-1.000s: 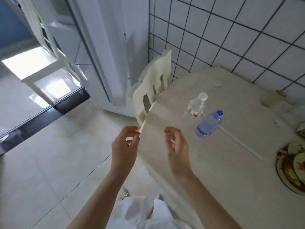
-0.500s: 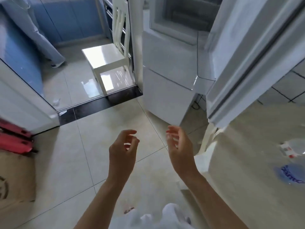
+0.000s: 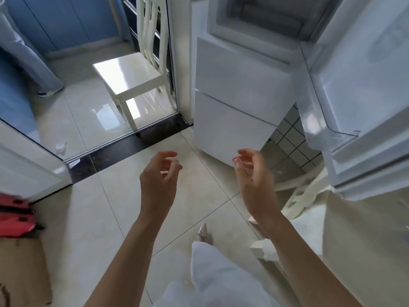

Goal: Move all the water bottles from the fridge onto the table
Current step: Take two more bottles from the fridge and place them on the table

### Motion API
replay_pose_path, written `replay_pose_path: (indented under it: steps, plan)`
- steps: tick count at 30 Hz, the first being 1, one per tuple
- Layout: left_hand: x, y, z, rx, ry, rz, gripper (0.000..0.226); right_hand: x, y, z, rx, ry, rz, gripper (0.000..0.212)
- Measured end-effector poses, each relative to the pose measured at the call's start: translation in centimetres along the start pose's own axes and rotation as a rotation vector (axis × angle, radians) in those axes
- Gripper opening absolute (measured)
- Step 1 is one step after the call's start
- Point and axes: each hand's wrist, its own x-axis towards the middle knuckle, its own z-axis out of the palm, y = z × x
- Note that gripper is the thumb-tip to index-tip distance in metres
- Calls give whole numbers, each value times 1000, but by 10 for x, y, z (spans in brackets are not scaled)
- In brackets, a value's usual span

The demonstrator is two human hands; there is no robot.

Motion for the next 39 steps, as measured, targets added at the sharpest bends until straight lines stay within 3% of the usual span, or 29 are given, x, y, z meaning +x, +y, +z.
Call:
replay_pose_path:
  steps: [10, 29, 34, 39]
  plan:
    - [195, 36, 72, -26, -111, 30, 17, 201, -24, 13, 44, 179, -21, 27]
    - [513, 163, 264, -95, -359, 325, 14, 532, -74, -40, 77, 641, -99, 34]
    - [592, 206, 315, -113, -392, 408, 19, 619, -89, -63, 32, 641, -72, 36]
    - [652, 240, 364, -219, -455, 438, 31, 699, -89, -82, 12, 677, -81, 20]
